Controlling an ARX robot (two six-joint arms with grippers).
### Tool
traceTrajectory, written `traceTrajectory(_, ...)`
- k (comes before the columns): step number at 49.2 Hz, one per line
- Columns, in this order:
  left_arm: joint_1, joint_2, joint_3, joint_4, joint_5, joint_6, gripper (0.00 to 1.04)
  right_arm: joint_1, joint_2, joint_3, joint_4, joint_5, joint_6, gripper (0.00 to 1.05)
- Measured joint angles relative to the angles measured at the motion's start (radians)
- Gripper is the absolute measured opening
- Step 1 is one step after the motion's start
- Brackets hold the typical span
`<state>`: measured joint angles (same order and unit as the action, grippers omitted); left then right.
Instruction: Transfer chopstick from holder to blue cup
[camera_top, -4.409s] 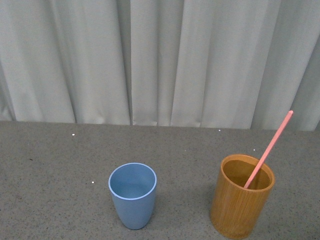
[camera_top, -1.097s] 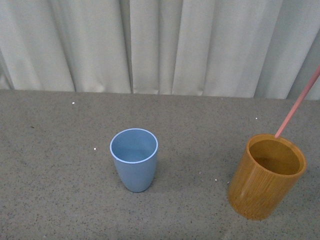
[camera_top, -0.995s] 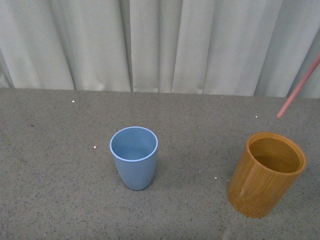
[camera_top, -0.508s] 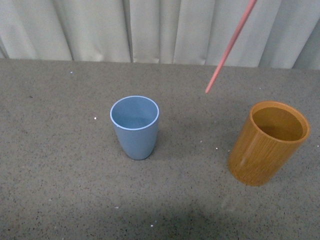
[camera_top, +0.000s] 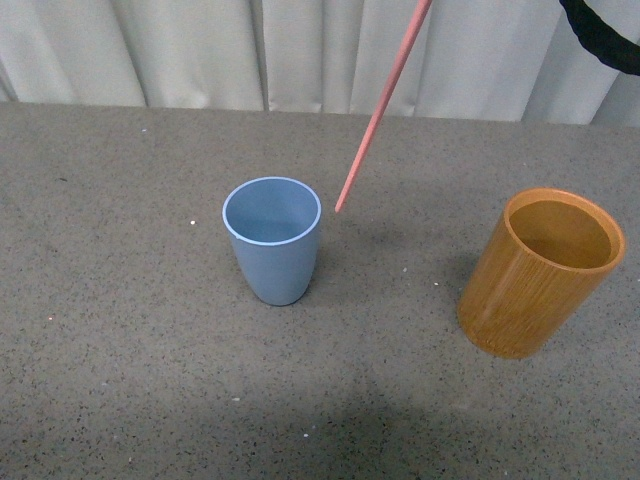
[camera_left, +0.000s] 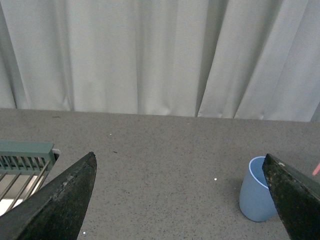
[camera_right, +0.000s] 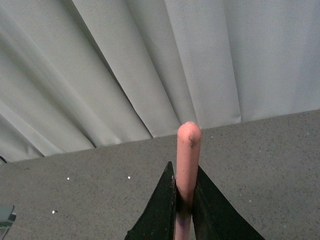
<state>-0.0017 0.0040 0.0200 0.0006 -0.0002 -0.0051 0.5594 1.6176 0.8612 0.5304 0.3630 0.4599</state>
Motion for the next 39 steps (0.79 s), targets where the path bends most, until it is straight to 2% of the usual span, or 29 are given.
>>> traceTrajectory(39,0.000,0.000,0.000,0.000,0.000,0.000,0.98,0.044,0.139,0.107,-0.014,0.010,0.016,0.04)
